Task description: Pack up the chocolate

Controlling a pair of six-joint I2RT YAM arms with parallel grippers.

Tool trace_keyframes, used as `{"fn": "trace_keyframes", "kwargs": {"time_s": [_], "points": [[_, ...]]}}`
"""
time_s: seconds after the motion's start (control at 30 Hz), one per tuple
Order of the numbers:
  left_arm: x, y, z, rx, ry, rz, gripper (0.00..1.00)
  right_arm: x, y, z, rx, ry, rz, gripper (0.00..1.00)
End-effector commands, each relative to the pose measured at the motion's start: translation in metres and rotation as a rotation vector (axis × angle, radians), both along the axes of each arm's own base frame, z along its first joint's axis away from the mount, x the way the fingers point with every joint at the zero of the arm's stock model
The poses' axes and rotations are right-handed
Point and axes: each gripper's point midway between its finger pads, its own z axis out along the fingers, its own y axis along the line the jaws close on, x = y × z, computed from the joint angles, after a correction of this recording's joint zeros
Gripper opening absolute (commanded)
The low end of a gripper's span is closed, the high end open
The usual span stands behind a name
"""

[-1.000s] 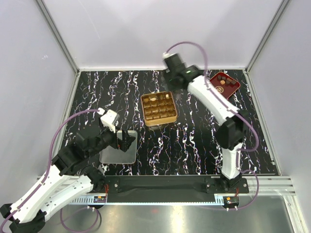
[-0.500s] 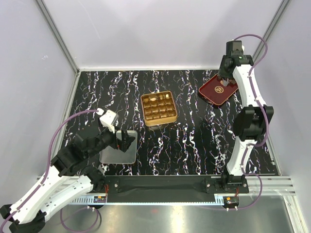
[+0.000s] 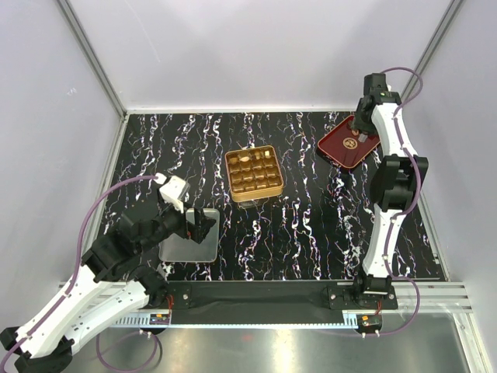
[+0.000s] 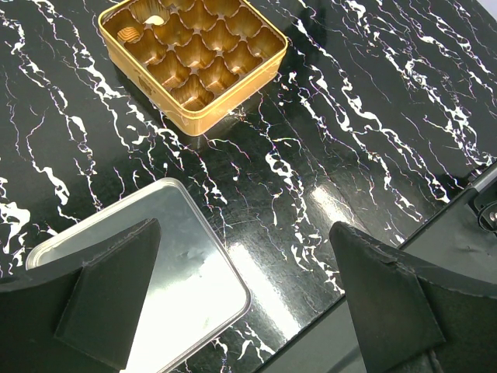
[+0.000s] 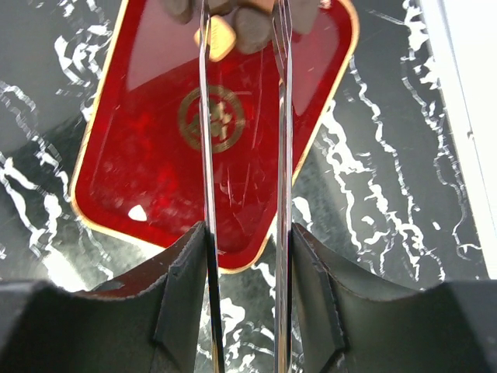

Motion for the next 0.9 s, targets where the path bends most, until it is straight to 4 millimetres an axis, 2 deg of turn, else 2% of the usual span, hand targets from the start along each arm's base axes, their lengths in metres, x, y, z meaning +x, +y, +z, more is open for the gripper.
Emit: {"fn": "trace_keyframes", "kwargs": {"time_s": [0.0, 0.3, 0.57, 0.87], "points": [[0.004, -0.004, 0.003, -0.002, -0.018, -0.008, 0.99, 0.010, -0.013, 0.007, -0.035, -0.052, -0.019, 0.51], [0.005, -0.004, 0.002, 0.003, -0.014, -0.007, 0.99, 0.007, -0.019, -0.014, -0.020, -0.028, -0.032, 0.50], [0.005, -0.004, 0.002, 0.005, -0.013, -0.004, 0.99, 0.002, -0.012, -0.037, 0.023, -0.003, -0.037, 0.48], [0.004, -0.004, 0.002, 0.003, -0.014, -0.007, 0.99, 0.000, -0.007, -0.030, 0.053, -0.022, -0.037, 0.46]]}}
